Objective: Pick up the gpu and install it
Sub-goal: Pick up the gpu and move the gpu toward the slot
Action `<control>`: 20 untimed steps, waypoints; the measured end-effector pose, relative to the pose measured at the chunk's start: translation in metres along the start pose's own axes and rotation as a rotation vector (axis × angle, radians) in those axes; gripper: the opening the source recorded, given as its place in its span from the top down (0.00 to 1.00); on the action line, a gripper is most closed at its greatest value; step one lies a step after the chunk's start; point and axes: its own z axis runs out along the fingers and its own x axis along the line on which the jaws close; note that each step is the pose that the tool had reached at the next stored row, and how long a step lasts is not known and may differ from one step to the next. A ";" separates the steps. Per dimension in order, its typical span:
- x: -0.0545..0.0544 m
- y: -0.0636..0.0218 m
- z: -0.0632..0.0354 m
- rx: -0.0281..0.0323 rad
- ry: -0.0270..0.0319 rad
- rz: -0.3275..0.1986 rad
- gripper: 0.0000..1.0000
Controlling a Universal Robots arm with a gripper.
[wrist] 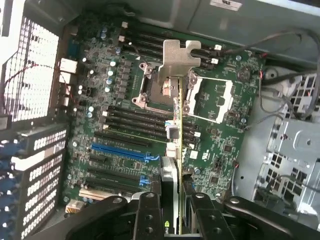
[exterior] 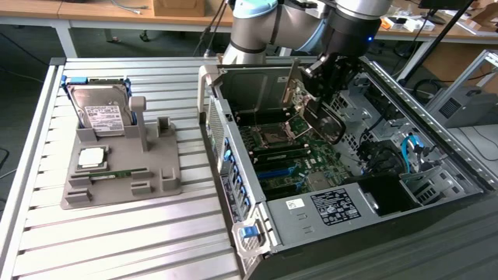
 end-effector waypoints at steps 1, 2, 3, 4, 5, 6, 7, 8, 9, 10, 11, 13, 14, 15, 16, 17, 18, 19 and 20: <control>0.000 0.0000 0.0001 -0.0001 -0.0012 -0.019 0.73; 0.000 0.0000 0.0002 -0.0002 -0.0023 -0.037 0.73; 0.000 0.0000 0.0004 -0.0005 -0.0036 -0.056 0.73; 0.000 0.0000 0.0005 -0.0007 -0.0049 -0.077 0.73; 0.000 0.0000 0.0006 -0.0009 -0.0060 -0.096 0.73; 0.000 0.0001 0.0007 -0.0012 -0.0074 -0.116 0.73; 0.000 0.0001 0.0008 -0.0013 -0.0085 -0.133 0.73; 0.000 0.0001 0.0009 -0.0015 -0.0096 -0.150 0.73; 0.000 0.0001 0.0010 -0.0017 -0.0108 -0.169 0.73; 0.000 0.0001 0.0012 -0.0019 -0.0123 -0.192 0.73; 0.000 0.0001 0.0014 -0.0023 -0.0147 -0.230 0.73; 0.000 0.0001 0.0016 -0.0027 -0.0171 -0.266 0.73; 0.000 0.0001 0.0018 -0.0030 -0.0187 -0.292 0.73; 0.000 0.0001 0.0019 -0.0032 -0.0199 -0.311 0.73; 0.000 0.0001 0.0021 -0.0035 -0.0217 -0.339 0.73; 0.000 0.0001 0.0023 -0.0038 -0.0233 -0.363 0.73; 0.000 0.0001 0.0026 -0.0039 -0.0244 -0.381 0.73; 0.000 0.0002 0.0035 -0.0049 -0.0249 -0.400 0.73; 0.000 0.0002 0.0041 -0.0060 -0.0234 -0.414 0.73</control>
